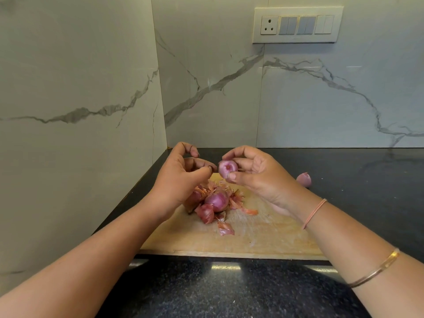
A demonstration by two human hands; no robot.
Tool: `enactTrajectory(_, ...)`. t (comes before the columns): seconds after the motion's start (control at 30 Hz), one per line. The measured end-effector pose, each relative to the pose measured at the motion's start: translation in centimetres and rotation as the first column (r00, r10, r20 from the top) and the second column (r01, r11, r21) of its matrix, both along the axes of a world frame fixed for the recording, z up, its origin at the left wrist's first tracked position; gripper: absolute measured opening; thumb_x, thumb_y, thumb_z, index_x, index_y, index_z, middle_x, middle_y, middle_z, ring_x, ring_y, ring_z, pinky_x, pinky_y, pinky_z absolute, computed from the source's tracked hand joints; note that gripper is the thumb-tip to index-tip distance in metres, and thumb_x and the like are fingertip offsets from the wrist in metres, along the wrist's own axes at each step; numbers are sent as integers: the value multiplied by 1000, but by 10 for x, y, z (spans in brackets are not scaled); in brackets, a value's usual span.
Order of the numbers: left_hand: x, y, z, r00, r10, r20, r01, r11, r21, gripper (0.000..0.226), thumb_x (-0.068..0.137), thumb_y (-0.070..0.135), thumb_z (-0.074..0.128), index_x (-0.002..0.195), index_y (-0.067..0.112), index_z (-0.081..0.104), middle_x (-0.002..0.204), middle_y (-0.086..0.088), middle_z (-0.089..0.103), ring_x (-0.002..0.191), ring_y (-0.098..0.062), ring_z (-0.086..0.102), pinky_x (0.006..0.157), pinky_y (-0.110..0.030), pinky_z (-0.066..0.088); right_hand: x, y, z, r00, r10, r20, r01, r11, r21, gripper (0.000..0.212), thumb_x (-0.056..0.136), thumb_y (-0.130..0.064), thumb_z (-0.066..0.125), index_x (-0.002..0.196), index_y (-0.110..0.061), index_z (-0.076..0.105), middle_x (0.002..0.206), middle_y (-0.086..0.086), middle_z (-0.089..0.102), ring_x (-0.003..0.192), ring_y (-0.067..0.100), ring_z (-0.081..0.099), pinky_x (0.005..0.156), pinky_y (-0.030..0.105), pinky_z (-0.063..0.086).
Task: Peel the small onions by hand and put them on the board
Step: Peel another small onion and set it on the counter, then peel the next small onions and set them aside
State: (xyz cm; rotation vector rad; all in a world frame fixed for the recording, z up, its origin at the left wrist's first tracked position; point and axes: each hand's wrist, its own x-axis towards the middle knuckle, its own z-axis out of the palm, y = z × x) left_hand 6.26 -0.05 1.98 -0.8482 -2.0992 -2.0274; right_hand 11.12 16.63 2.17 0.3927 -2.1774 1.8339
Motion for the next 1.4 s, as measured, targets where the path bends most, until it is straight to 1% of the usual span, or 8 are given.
enactTrajectory(0.17,-4,-6,0,963,155,-220,-186,974,-130,21,87,5,61,89,25,55,77,6,66,70,1,61,66,-11,51,-6,14,-4,983,-182,-3,179,965,191,29,88,2,60,96,-25,66,100,-2,68,96,13,64,84,25,55)
enactTrajectory(0.3,-5,-5,-6,934,160,-319,-240,943,-232,21,89,10,61,87,30,60,85,13,64,79,3,61,73,-12,52,-10,24,-5,897,-403,-179,434,730,528,14,86,-12,63,92,-25,65,97,-4,68,88,13,63,73,20,49)
enactTrajectory(0.43,-6,-5,-6,928,140,-345,-241,932,-270,24,89,7,61,86,32,60,85,13,64,80,2,61,73,-12,52,-6,43,6,849,-526,-51,463,694,551,15,76,-38,71,84,-26,65,85,-6,70,78,14,64,78,39,53)
enactTrajectory(0.6,-5,-5,-6,922,132,-365,-249,923,-295,27,89,9,61,84,35,59,86,15,63,82,3,61,72,-10,50,2,76,19,708,-707,-3,528,525,668,13,78,-15,70,76,-4,64,76,14,70,60,24,53,61,26,41)
enactTrajectory(0.73,-5,-5,-5,922,138,-363,-252,924,-287,26,89,10,61,84,35,59,86,16,63,81,1,62,70,-11,49,2,93,24,573,-805,153,322,393,862,12,70,1,57,65,-8,62,56,11,59,61,25,56,58,22,41)
enactTrajectory(0.93,-5,-6,-6,918,153,-365,-262,927,-269,25,88,10,62,84,34,59,87,15,64,82,0,63,70,-10,48,2,105,18,492,-835,247,126,350,928,17,76,3,49,61,-6,53,38,5,49,65,26,52,59,23,37)
enactTrajectory(1.13,-4,-6,-5,919,174,-354,-277,923,-268,23,89,9,61,86,32,60,89,14,64,85,-3,62,72,-12,48,-2,114,6,480,-862,162,311,340,887,30,70,-6,61,46,-12,45,45,4,50,49,21,47,49,20,34)
enactTrajectory(1.4,-3,-7,-1,915,253,-314,-340,903,-264,25,92,5,54,85,29,60,88,14,61,80,-2,59,60,-6,41,5,105,15,503,-850,153,386,380,841,20,77,-12,64,93,-4,74,75,10,67,64,22,57,52,21,37)
